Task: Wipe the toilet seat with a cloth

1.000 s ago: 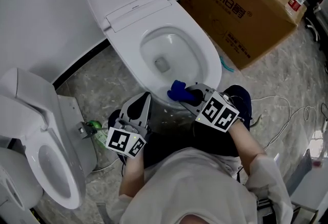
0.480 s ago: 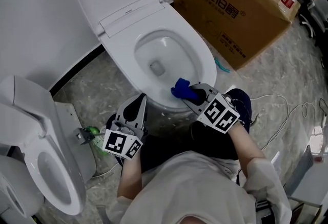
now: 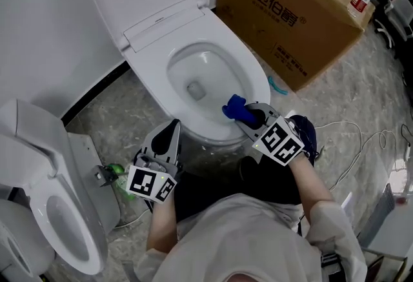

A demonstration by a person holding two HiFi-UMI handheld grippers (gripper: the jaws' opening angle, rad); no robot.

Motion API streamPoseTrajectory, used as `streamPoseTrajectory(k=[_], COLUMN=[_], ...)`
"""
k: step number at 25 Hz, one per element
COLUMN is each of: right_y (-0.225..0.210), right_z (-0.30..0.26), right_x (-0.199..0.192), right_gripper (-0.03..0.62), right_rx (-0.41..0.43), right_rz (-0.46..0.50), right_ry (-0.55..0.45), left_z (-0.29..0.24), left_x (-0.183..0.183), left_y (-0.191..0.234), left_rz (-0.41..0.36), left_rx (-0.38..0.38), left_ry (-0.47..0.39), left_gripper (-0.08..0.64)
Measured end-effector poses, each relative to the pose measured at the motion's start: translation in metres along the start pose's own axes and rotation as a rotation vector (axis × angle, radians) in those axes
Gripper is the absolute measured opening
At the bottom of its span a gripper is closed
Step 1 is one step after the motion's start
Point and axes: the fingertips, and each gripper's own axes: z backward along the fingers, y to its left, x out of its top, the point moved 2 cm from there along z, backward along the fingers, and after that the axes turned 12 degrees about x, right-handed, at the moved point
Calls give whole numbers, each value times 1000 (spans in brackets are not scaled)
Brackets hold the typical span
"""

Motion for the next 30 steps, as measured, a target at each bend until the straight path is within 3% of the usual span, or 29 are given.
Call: streamPoseTrajectory(k=[16,30], right_y=[-33,-42], right_z=[1,3], right_x=[-11,-14], right_gripper=[51,52], right_rx=[-40,-84], right_rz=[-30,-1], right_ry=[18,25], left_z=[1,9], left_x=[-7,-7], left_y=[4,4], left_rz=[23,15], left_rx=[5,24], left_ry=[5,6], left_gripper=[5,5])
